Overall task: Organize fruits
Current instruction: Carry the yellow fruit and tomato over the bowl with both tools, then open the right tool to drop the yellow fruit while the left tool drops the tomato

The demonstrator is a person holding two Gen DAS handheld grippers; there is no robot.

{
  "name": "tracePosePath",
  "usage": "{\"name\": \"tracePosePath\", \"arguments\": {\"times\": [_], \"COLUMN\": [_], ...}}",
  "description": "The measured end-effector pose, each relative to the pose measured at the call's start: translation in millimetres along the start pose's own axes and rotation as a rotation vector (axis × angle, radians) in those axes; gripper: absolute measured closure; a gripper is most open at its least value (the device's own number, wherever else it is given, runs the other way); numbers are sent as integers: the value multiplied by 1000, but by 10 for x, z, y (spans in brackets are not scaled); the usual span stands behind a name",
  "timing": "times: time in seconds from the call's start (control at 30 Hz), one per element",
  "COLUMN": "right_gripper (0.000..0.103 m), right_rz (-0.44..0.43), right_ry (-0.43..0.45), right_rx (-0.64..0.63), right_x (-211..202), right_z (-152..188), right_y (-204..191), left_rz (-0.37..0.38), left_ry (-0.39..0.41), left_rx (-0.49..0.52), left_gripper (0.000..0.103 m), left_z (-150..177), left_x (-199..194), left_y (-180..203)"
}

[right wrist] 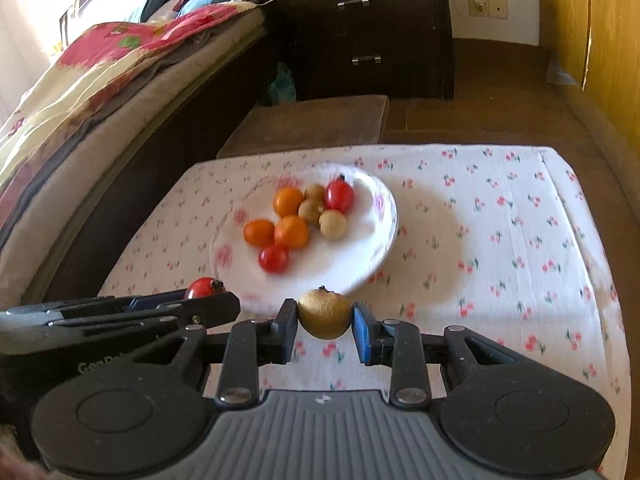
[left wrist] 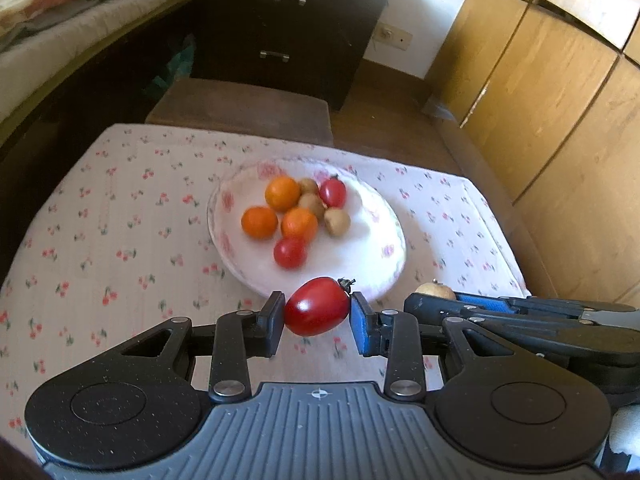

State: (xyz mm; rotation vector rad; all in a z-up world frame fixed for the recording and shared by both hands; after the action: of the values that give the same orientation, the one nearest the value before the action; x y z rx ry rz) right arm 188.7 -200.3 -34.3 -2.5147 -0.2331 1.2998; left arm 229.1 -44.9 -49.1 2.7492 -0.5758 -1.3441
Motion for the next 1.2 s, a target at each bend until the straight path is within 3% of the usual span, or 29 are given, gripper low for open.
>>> {"name": "tracePosePath", "arguments": {"times": [0.5, 1.2], "right_gripper": [72, 71], "right_rz": [21, 36], "right_ry": [3, 20], "right_rx": [4, 2], "right_x": [449, 470], "right_z": [-296, -314], "right_y": [20, 0], "left_rz": [-69, -92], "left_ry": [-41, -22], "left_rx": [-38, -33], "left_gripper": [61, 59], "left_z": [-142, -174], "left_x": [417, 368], "left_y": [-183, -203]}}
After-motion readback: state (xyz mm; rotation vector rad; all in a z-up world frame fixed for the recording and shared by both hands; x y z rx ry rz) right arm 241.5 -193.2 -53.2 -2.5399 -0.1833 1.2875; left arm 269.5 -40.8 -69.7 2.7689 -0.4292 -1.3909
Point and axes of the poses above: each gripper's, at about its wrist camera, not at the fingertips, and x roughly the way its jaws point, y to its right, z to its underside, the point moved 8 cm from there along x, roughly the way its jaws point, and after that the axes turned 7 degrees about x, right-handed, at the moved point
